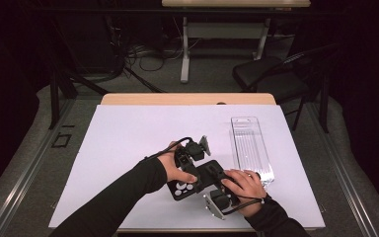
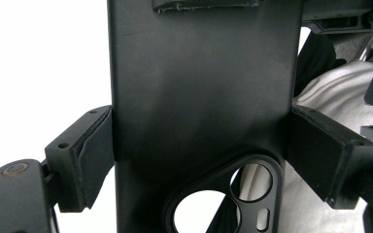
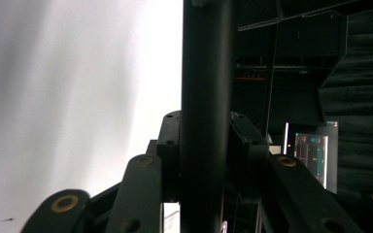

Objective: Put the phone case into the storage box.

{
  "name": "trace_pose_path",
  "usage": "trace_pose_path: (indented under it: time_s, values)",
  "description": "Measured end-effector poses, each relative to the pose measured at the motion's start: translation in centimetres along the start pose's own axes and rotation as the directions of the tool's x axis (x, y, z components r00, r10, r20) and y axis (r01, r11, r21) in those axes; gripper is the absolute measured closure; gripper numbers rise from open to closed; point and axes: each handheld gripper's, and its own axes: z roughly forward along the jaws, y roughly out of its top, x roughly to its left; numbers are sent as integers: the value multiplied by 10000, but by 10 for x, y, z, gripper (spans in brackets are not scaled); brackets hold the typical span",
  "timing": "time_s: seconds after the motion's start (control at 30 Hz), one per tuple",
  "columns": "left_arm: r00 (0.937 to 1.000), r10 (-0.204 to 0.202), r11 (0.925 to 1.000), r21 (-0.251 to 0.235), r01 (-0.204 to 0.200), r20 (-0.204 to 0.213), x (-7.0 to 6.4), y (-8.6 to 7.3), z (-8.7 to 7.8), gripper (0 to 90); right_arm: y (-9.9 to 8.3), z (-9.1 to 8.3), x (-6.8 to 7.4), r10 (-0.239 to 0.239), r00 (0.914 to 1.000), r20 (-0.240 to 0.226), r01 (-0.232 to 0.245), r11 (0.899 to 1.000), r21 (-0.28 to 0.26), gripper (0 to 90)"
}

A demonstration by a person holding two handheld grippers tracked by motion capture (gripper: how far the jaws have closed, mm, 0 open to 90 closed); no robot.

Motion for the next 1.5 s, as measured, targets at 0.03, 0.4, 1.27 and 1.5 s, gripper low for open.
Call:
trace_pose_path:
  time_s: [0.03, 0.4, 1.27, 1.5]
  values:
    - [10000, 12, 10000, 20, -12, 4, 0, 0, 0, 153, 0, 0, 0, -15, 10000, 6, 15, 10000, 5, 710]
    - [10000, 45, 10000, 39, -45, 55, -1, 1, 1, 153, 0, 0, 1, -194, 9998, 106, 193, 9998, 80, 741]
    - [9993, -110, 9999, -59, 112, 369, 0, 0, 2, 151, -1, 0, 3, -328, 9983, 491, 324, 9994, 82, 835]
    - [9991, -149, 9999, -20, 150, 398, 1, 0, 2, 150, 0, 0, 4, -316, 9979, 570, 311, 9995, 88, 848]
